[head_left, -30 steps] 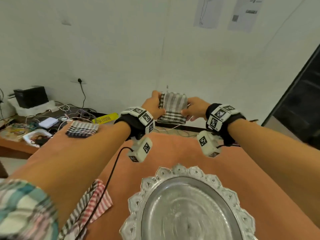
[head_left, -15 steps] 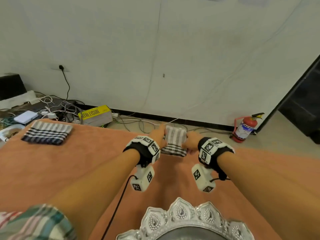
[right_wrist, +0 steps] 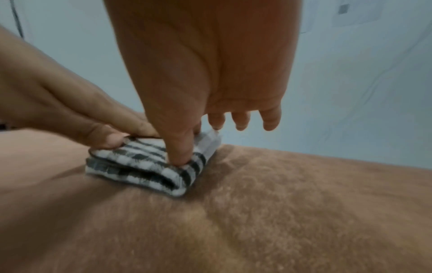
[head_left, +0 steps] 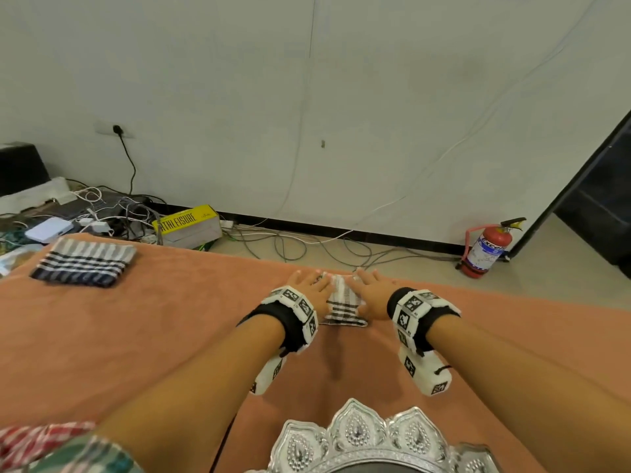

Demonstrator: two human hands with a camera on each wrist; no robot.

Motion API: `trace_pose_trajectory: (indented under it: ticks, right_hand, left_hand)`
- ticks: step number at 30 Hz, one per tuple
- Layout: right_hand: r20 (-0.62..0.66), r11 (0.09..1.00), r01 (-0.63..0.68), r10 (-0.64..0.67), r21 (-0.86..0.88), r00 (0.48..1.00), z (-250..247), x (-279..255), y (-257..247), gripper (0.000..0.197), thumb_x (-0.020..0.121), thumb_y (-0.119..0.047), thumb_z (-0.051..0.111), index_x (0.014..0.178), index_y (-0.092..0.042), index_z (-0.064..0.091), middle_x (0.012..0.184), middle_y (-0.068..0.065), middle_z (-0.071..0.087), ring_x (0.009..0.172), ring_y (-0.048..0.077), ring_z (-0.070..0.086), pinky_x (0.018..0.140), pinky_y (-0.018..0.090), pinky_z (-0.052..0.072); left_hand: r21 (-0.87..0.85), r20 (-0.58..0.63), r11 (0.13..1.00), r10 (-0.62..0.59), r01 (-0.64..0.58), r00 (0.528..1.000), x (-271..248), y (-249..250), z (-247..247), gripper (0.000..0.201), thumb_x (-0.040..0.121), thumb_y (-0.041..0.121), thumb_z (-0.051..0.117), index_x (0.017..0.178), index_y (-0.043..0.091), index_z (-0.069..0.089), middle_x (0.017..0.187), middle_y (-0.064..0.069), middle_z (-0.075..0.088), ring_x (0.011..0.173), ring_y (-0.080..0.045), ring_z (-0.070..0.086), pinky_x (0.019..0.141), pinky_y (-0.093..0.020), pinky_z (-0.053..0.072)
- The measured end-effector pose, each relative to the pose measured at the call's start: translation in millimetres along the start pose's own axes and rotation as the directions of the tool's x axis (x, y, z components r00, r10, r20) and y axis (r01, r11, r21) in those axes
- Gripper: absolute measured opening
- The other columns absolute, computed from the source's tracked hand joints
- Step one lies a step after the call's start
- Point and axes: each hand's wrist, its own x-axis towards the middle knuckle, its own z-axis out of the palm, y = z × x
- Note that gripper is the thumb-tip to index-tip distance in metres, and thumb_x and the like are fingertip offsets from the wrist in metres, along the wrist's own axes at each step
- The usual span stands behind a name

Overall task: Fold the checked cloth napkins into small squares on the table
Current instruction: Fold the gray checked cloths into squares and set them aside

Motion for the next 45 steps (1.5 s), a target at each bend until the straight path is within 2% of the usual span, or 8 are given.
trace_pose_trajectory:
  ticks: [9,19,27,31,34,38,41,45]
  right_hand:
    - [-0.253,0.998,0.038,-0.048,-0.044,0.966,-85.3,-71.7,0.8,0.055,0.095,-0.039,0.044,0.144,-0.018,0.032,0.154,0.007,0.025,0.142,0.028,0.019,0.114,0.047,0.023]
    - [-0.434,0.961,0.277,-0.250,-0.001,0.866,-147.7,-217.2,-140.5,0.038,0.095,-0.030,0.048,0.126,-0.009,0.054,0.131,0.014,0.054,0.121,0.030,0.048,0.101,0.038,0.039]
    - [-0.311,0.845,0.526,-0.477,0.095,0.822,-77.7,-272.1,-293.3,0.030,0.091,-0.021,0.055,0.111,-0.001,0.064,0.116,0.017,0.064,0.105,0.031,0.058,0.089,0.034,0.043]
    - [-0.076,0.814,0.560,-0.555,0.154,0.828,-19.0,-279.8,-349.1,0.035,0.092,-0.025,0.053,0.090,0.008,0.064,0.088,0.029,0.062,0.075,0.036,0.054,0.073,0.041,0.044]
    - [0.037,0.836,0.520,-0.533,0.178,0.845,28.3,-280.1,-384.8,0.039,0.093,-0.027,0.052,0.111,0.007,0.061,0.110,0.028,0.062,0.096,0.041,0.060,0.082,0.046,0.049]
    - [-0.106,0.883,0.386,-0.372,0.266,0.922,74.0,-279.1,-422.2,0.045,0.091,-0.022,0.055,0.127,-0.001,0.040,0.117,0.023,0.052,0.096,0.034,0.054,0.076,0.037,0.046]
    - [-0.198,0.890,0.319,-0.266,0.326,0.943,95.2,-275.2,-440.0,0.061,0.088,-0.022,0.059,0.138,-0.010,0.027,0.134,0.023,0.039,0.117,0.041,0.046,0.090,0.045,0.044]
    - [-0.282,0.832,0.411,-0.321,0.371,0.904,101.6,-271.6,-448.3,0.059,0.087,0.001,0.047,0.140,-0.020,0.031,0.074,0.012,0.055,0.060,0.026,0.052,0.051,0.034,0.042]
  left_hand:
    - [-0.073,-0.229,0.994,-0.095,0.080,0.969,-85.1,-32.7,-79.5,0.058,0.096,0.017,0.038,0.148,0.011,0.014,0.159,-0.005,-0.001,0.147,-0.020,-0.002,0.118,-0.044,0.005]
    - [-0.056,-0.391,0.984,-0.175,0.166,0.904,-284.9,-60.9,-100.4,0.043,0.095,0.020,0.042,0.136,0.010,0.041,0.145,-0.010,0.034,0.138,-0.025,0.024,0.109,-0.043,0.025]
    - [-0.137,-0.360,0.942,-0.337,0.307,0.870,-464.7,-89.3,18.4,0.038,0.082,0.040,0.053,0.112,0.022,0.066,0.127,-0.006,0.060,0.126,-0.032,0.045,0.110,-0.044,0.032]
    - [-0.442,0.003,0.764,-0.523,0.470,0.852,-501.3,-74.8,96.4,0.039,0.096,0.020,0.045,0.134,0.009,0.047,0.144,-0.013,0.042,0.132,-0.028,0.040,0.109,-0.036,0.033]
    - [-0.523,0.066,0.679,-0.570,0.515,0.819,-518.0,-74.8,150.0,0.037,0.095,0.013,0.044,0.131,0.005,0.049,0.138,-0.014,0.048,0.124,-0.030,0.047,0.103,-0.040,0.040]
    - [-0.576,0.108,0.601,-0.617,0.554,0.780,-533.9,-65.9,182.4,0.014,0.094,0.007,0.041,0.099,0.007,0.055,0.101,-0.023,0.053,0.090,-0.026,0.053,0.074,-0.031,0.039]
    - [-0.663,0.073,0.532,-0.655,0.528,0.752,-536.6,-57.2,191.9,0.029,0.094,0.000,0.040,0.117,0.006,0.055,0.115,-0.023,0.058,0.103,-0.033,0.055,0.077,-0.035,0.039]
    - [-0.794,0.031,0.396,-0.731,0.461,0.682,-532.1,-55.9,202.5,0.028,0.091,-0.002,0.042,0.117,0.007,0.048,0.121,-0.021,0.056,0.108,-0.034,0.054,0.079,-0.036,0.040]
